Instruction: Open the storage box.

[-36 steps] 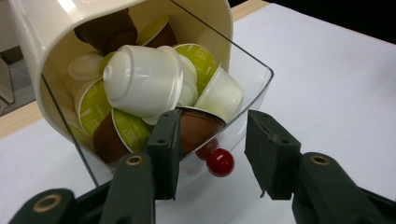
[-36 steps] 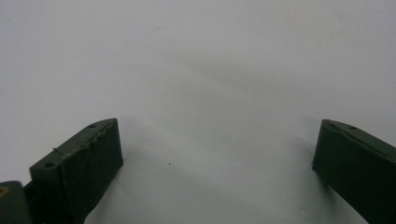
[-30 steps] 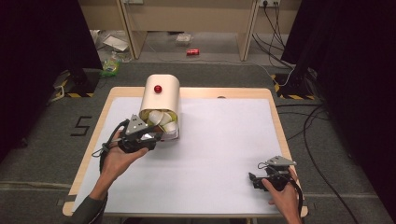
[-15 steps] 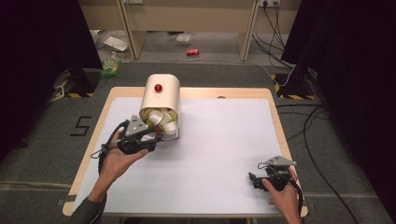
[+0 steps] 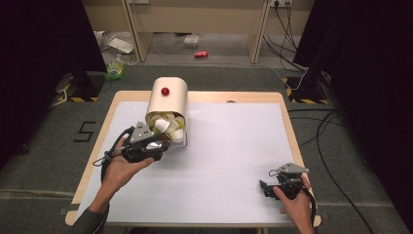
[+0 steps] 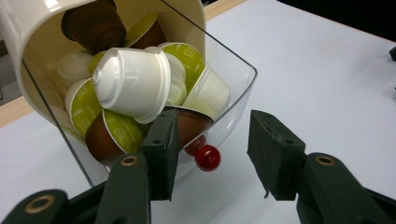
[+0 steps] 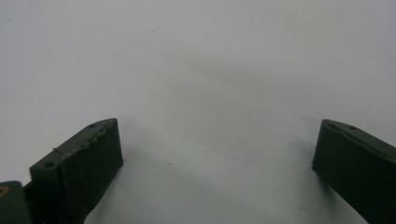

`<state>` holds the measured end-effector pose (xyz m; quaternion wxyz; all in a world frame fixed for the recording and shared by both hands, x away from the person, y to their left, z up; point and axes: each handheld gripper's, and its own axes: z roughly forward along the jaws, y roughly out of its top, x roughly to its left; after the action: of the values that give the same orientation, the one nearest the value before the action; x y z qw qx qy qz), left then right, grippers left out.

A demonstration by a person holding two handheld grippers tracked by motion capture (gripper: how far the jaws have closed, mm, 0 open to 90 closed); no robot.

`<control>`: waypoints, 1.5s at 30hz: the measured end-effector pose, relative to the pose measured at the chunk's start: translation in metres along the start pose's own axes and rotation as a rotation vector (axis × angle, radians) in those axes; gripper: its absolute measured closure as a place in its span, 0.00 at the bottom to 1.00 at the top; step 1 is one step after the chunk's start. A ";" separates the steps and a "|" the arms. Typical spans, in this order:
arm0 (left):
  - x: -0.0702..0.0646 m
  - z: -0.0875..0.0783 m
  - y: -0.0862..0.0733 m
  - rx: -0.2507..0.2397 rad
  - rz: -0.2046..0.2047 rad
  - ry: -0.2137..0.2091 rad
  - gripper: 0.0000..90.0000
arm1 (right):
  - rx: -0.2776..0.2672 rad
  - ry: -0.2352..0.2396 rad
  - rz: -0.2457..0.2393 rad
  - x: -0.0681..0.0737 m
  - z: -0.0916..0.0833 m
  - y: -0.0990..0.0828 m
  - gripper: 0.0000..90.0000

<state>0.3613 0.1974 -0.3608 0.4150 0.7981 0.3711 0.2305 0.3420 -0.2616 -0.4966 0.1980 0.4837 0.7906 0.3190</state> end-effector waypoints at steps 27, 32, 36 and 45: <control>-0.005 -0.008 -0.008 0.018 -0.031 -0.058 0.55 | -0.003 0.000 -0.004 0.000 0.000 0.000 0.02; -0.003 -0.007 -0.007 0.004 -0.040 -0.062 0.52 | -0.001 -0.001 -0.003 0.000 0.000 0.000 0.02; -0.002 -0.009 -0.005 -0.010 -0.047 -0.055 0.50 | -0.003 0.000 -0.003 0.000 0.000 0.000 0.02; 0.005 -0.012 -0.002 -0.033 -0.063 -0.027 0.42 | -0.003 0.000 -0.004 0.000 0.000 0.000 0.02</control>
<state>0.3558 0.2075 -0.3556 0.4400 0.7821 0.3865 0.2128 0.3422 -0.2616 -0.4968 0.1994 0.4820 0.7910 0.3196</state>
